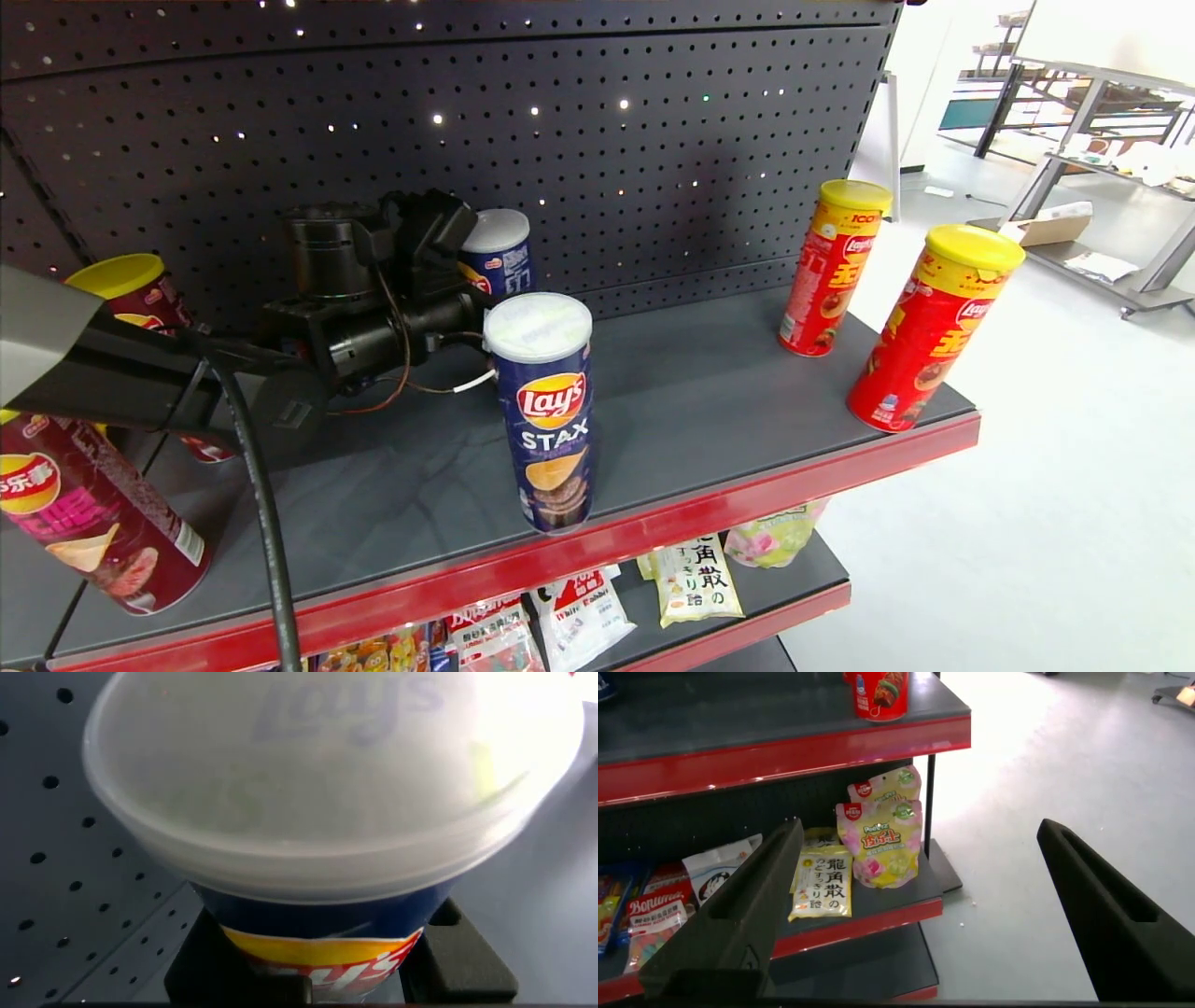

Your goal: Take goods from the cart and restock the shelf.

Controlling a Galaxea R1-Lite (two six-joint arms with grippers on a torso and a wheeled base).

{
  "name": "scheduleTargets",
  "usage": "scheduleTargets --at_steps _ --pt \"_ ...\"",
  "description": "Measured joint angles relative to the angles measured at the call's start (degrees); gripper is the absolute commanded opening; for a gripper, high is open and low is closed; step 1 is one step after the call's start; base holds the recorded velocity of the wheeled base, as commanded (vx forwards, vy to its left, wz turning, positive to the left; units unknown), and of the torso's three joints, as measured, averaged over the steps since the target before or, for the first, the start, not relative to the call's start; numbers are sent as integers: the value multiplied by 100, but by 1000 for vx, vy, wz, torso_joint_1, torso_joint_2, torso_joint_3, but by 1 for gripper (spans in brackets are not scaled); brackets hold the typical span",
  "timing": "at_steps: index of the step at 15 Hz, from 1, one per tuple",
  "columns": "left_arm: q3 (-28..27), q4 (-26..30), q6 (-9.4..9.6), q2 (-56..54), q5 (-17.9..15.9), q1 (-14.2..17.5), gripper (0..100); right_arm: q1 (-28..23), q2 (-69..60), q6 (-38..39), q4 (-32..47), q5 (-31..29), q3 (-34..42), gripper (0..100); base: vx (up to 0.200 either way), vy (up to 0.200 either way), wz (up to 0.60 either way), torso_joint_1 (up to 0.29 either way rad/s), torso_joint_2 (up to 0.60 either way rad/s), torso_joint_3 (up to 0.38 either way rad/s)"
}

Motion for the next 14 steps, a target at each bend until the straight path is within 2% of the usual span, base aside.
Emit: scheduleTargets --at_steps 2,4,5,14 --pt "0 -17 -99 -9 356 -22 0 -5 0 0 -1 0 0 100 0 0 0 0 0 0" --pt "-5 -37 -419 -12 728 -124 0 -5 0 0 -1 0 0 100 0 0 0 0 0 0" --pt "-6 -34 -518 -15 777 -156 0 0 0 0 0 -2 0 100 0 0 0 0 0 0" --pt "0 -22 -507 -22 756 -339 0 0 0 0 2 0 0 100 0 0 0 0 0 0"
